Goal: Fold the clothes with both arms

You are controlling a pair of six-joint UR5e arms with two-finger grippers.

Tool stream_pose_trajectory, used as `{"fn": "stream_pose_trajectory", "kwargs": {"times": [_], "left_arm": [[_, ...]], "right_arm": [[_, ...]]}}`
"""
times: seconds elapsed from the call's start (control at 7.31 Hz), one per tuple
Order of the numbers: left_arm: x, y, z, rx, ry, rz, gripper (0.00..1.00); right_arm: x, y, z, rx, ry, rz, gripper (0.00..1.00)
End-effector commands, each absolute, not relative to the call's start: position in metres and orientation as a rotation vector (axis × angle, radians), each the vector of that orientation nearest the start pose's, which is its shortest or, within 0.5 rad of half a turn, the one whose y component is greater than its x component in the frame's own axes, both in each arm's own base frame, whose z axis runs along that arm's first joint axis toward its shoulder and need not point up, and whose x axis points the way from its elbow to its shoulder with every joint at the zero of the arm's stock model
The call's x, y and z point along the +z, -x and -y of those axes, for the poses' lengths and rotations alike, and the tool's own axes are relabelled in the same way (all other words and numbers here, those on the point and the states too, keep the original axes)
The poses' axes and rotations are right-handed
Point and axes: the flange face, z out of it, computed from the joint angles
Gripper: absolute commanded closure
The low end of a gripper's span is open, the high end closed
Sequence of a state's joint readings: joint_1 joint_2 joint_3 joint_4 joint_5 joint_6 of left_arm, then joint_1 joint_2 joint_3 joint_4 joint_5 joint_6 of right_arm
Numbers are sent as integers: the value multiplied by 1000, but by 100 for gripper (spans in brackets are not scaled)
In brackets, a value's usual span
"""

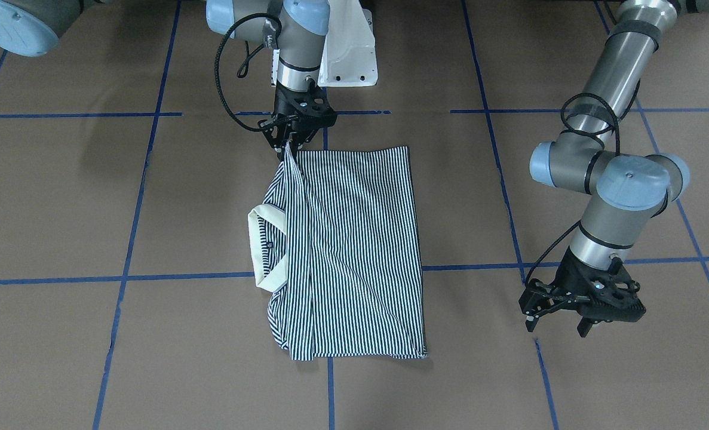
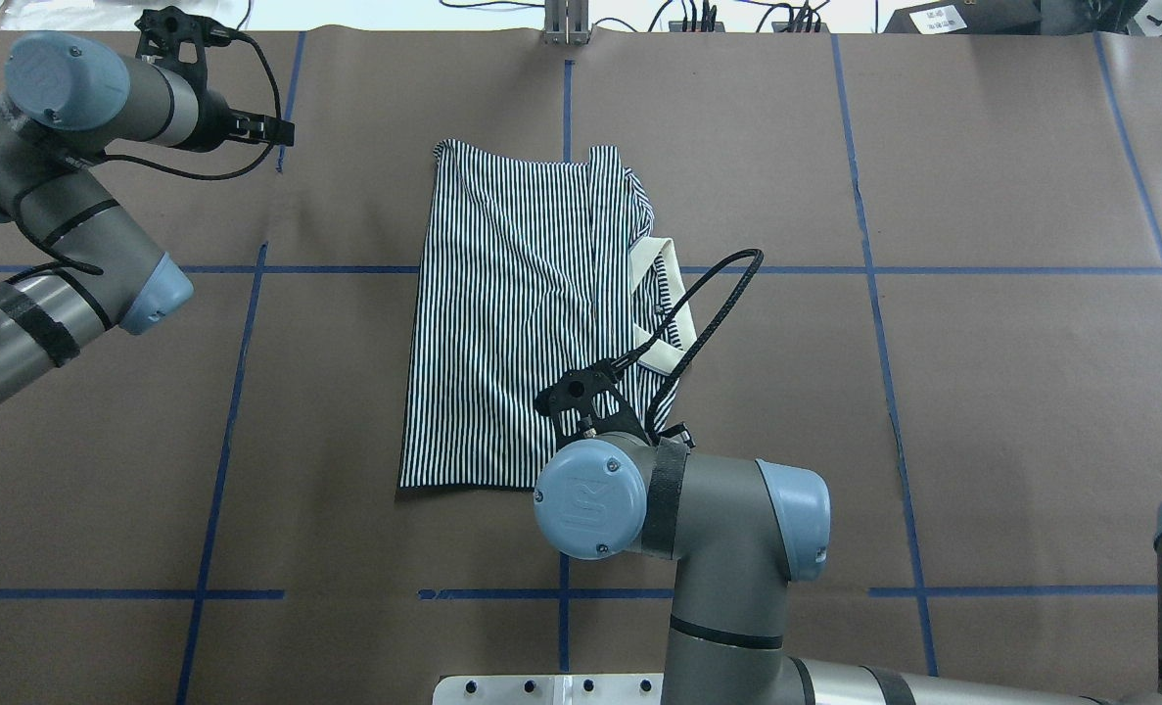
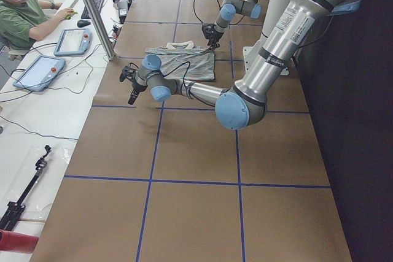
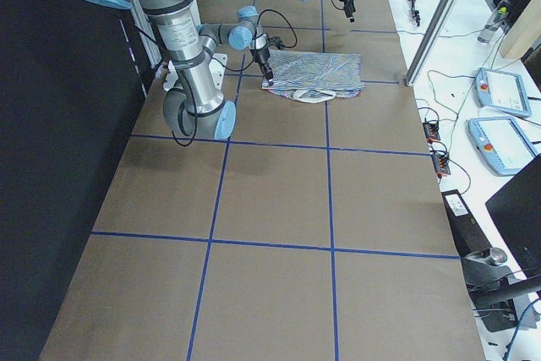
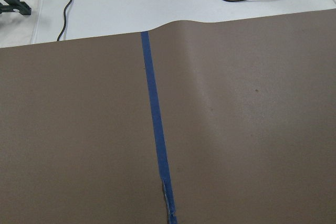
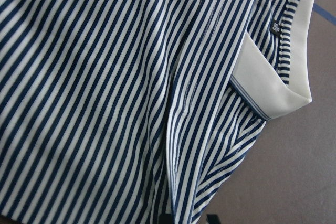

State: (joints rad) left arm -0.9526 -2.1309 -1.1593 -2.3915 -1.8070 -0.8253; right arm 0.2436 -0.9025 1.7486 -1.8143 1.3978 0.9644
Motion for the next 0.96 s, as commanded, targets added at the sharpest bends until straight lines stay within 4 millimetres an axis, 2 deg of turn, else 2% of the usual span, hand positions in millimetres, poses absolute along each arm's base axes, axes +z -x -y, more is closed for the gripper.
{"fn": "stream_pose_trajectory", "kwargs": {"times": [0.0, 0.41, 0.82], "left_arm": [[438, -345, 675, -76, -579, -799, 0], [436, -346, 675, -74, -582, -803, 0], [438, -346, 674, -74, -580, -801, 0]], "right_arm": [[225, 604, 306, -305, -406, 480, 100], [224, 598, 308, -284, -409, 491, 100], [257, 552, 300, -273, -407, 488, 100]]}}
